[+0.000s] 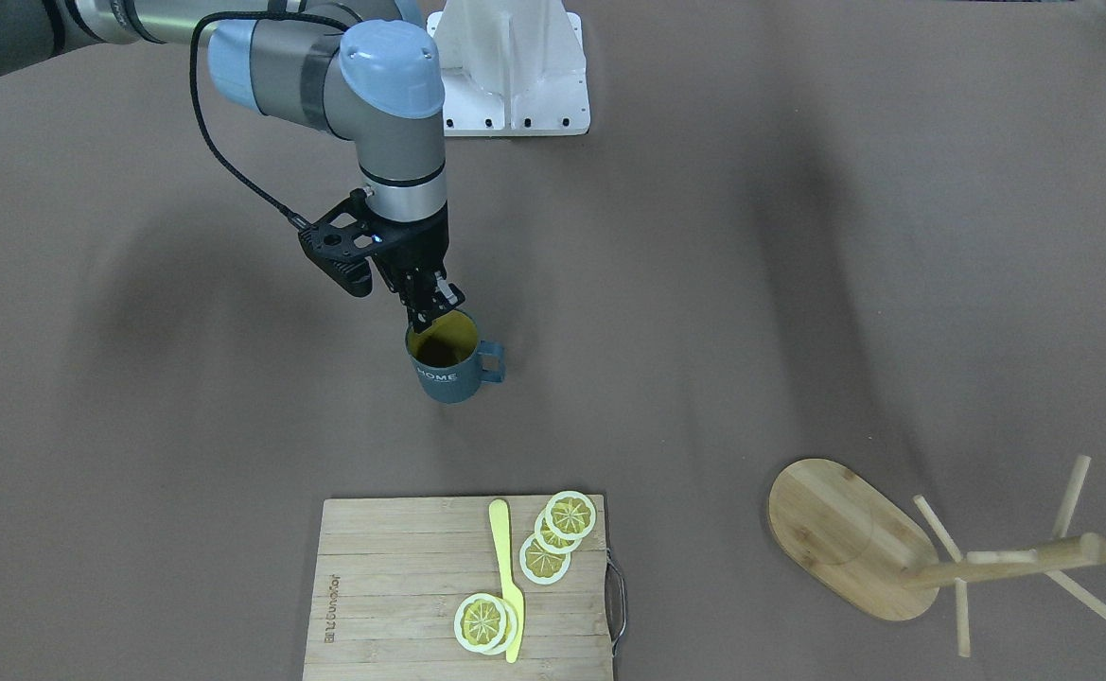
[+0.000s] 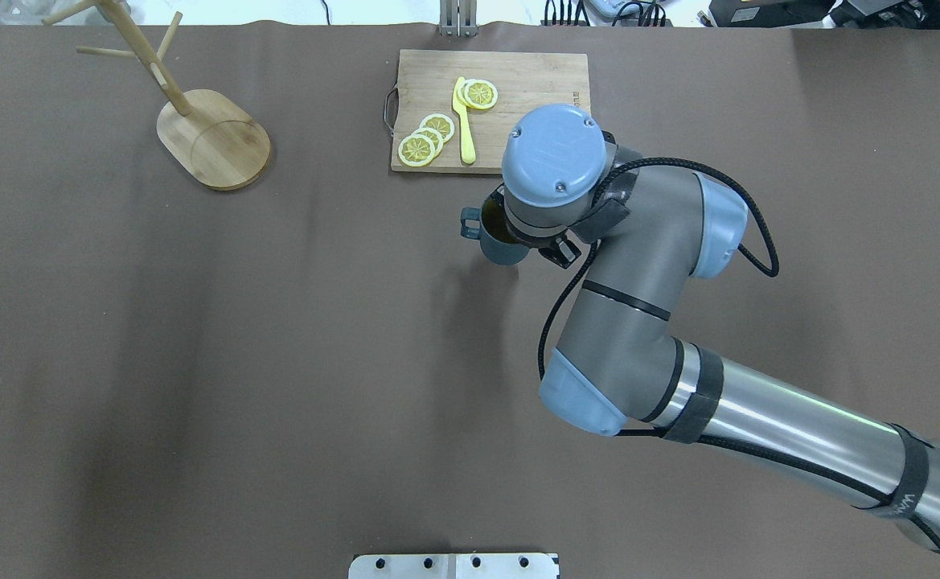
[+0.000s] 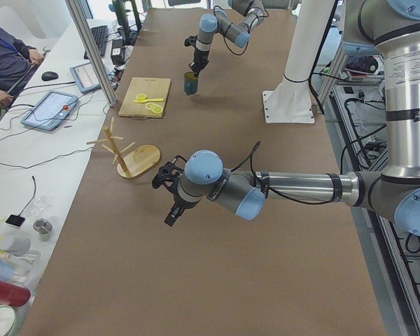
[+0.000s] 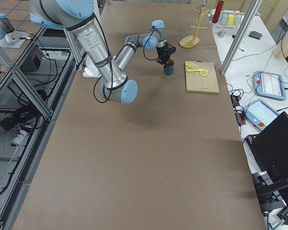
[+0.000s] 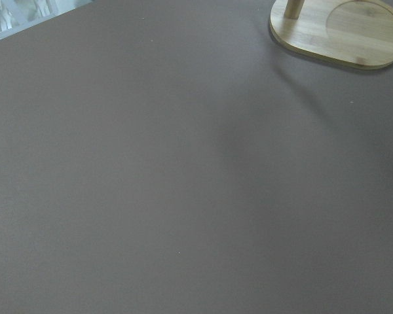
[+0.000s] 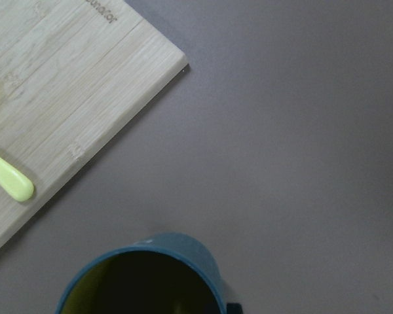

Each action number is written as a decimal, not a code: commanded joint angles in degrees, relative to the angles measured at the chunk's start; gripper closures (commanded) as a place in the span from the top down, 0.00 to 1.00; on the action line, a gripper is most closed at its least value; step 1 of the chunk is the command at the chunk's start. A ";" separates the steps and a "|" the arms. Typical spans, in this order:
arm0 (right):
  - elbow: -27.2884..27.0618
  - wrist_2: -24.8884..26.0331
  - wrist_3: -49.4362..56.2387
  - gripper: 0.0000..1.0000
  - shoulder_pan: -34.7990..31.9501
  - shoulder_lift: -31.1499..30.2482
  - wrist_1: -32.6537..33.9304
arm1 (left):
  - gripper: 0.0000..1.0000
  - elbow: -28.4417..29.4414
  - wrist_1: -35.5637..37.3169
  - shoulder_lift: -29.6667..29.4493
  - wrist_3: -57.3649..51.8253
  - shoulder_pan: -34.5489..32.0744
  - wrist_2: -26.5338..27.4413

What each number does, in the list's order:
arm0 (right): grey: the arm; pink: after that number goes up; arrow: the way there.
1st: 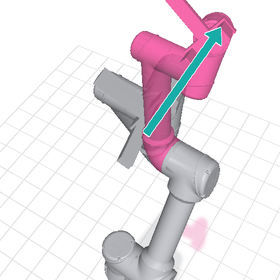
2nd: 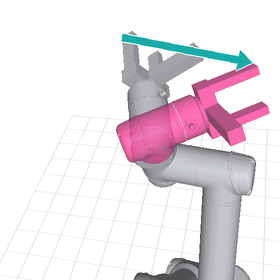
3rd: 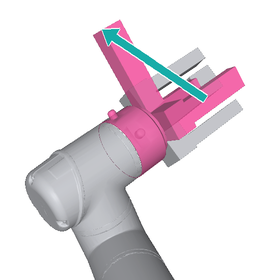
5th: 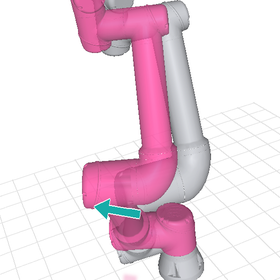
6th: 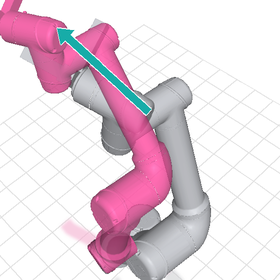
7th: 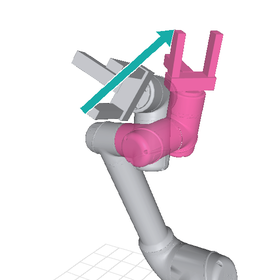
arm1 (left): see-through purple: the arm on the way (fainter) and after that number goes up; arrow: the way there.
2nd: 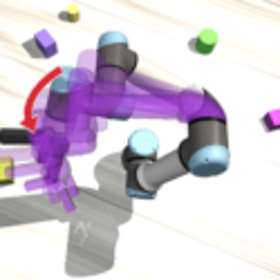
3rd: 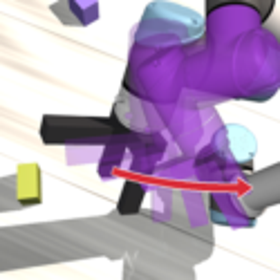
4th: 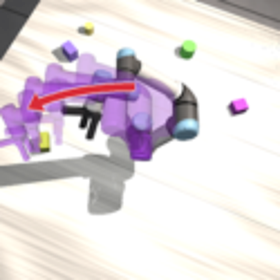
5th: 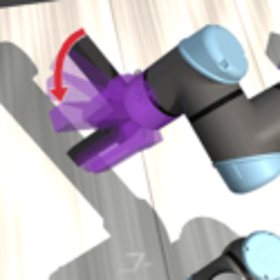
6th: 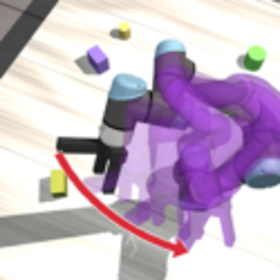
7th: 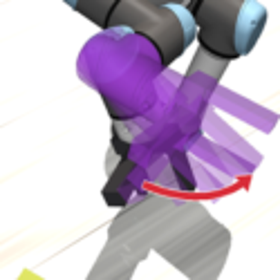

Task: Hang cup on storage rack
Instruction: 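Lower the blue mug onto the table near the cutting board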

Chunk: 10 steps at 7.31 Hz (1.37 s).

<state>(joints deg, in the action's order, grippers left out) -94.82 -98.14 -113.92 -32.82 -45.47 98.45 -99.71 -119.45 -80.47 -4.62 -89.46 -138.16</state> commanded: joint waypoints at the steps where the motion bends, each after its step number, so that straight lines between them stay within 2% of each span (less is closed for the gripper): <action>1: 3.68 -0.30 -4.80 0.00 1.70 5.91 3.58 | 1.00 0.04 -1.56 1.10 0.14 -0.01 0.00; 3: 7.00 -0.39 -10.06 0.00 4.86 8.80 3.76 | 1.00 0.04 -1.92 1.37 0.05 -0.01 -0.09; 4: 7.46 -0.39 -12.79 0.00 6.09 10.47 6.20 | 1.00 -0.04 -2.62 2.42 -0.04 -0.01 0.00; 6: 9.65 -0.13 -18.07 0.00 7.51 11.10 6.40 | 1.00 0.04 -4.55 3.22 0.23 -0.01 0.00; 7: 11.57 0.22 -19.65 0.05 8.03 11.89 6.23 | 1.00 0.04 -4.65 3.31 0.14 -0.01 0.00; 8: 13.77 0.31 -19.76 0.16 8.04 13.73 6.14 | 1.00 0.04 -4.65 3.48 0.14 -0.01 0.00; 9: 14.75 0.40 -19.50 0.38 8.04 14.53 6.14 | 1.00 -0.04 -4.65 3.48 0.14 -0.01 0.00; 10: 14.76 1.10 -18.80 0.99 8.04 14.80 6.22 | 1.00 -0.04 -4.65 3.48 0.23 -0.01 0.00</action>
<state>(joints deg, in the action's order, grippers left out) -80.79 -97.63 -133.22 -24.83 -31.43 104.62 -99.71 -124.08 -77.04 -4.46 -89.47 -138.17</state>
